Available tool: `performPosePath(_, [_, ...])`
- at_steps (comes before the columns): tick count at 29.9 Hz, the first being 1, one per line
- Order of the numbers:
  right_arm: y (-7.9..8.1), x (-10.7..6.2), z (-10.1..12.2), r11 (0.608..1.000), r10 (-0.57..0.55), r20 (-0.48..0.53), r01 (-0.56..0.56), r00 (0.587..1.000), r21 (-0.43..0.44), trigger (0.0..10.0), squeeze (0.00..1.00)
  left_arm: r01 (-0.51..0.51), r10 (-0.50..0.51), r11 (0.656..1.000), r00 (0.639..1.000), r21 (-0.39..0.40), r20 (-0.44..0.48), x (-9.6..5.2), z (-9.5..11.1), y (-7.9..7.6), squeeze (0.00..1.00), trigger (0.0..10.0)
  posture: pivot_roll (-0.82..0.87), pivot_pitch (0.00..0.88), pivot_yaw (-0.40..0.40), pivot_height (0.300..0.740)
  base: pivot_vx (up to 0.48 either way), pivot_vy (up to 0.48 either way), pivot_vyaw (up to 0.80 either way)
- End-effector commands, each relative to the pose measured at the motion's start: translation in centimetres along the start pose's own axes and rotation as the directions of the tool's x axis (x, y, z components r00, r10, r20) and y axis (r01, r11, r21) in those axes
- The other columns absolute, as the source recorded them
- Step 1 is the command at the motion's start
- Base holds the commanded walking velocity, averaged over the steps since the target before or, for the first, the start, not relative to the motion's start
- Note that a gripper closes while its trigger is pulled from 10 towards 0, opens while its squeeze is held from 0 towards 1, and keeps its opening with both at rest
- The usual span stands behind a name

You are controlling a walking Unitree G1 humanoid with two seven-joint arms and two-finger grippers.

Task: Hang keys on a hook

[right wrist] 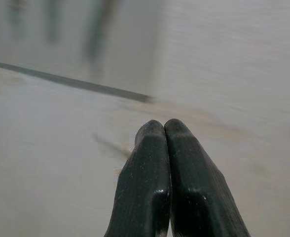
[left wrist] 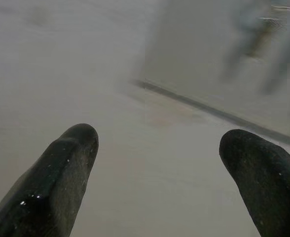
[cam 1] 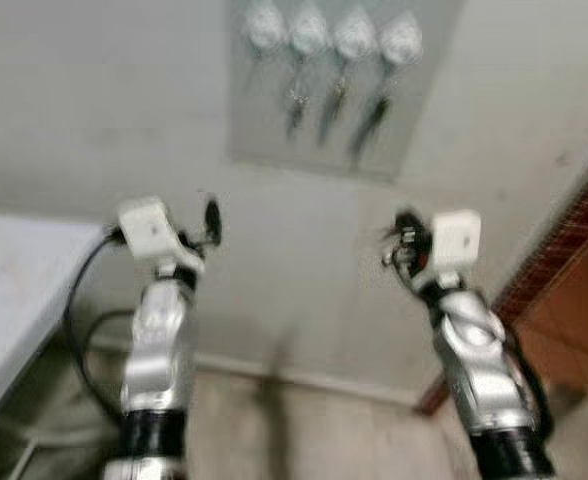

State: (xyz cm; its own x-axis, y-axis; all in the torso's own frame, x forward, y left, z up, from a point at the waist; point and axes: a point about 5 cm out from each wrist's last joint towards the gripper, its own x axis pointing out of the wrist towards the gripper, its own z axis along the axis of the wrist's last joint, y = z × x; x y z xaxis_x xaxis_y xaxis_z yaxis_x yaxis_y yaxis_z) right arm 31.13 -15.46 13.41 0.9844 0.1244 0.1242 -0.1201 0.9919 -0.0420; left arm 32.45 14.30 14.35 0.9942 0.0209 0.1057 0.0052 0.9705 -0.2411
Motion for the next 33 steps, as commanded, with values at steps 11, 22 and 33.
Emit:
performPosePath(11, [-0.8, 0.1, 1.0, 0.986, -0.087, 0.053, 0.078, 0.995, 0.149, 10.0, 0.0, -0.013, 0.013, 1.0, 1.0, 0.005, -0.013, 0.0, 0.2, 0.2, 0.0, 10.0, -0.01, 0.0, -0.052, 0.74, 0.0, 0.0, 0.0])
performPosePath(22, [-1.7, -0.1, 0.9, 0.985, -0.132, 0.052, 0.125, 0.99, 0.122, 10.0, 0.0, 0.014, -0.014, 0.999, 1.0, 0.033, -0.015, 0.2, 0.4, 0.2, 0.0, 10.0, -0.02, 0.0, -0.013, 0.74, 0.0, 0.0, 0.0])
performPosePath(33, [-1.4, -0.6, 0.5, 0.978, -0.164, 0.05, 0.155, 0.985, 0.142, 10.0, 0.0, 0.046, -0.045, 0.999, 0.999, 0.017, -0.027, 0.6, 0.9, 0.4, 0.0, 10.0, -0.02, 0.0, 0.02, 0.74, 0.0, 0.0, 0.0])
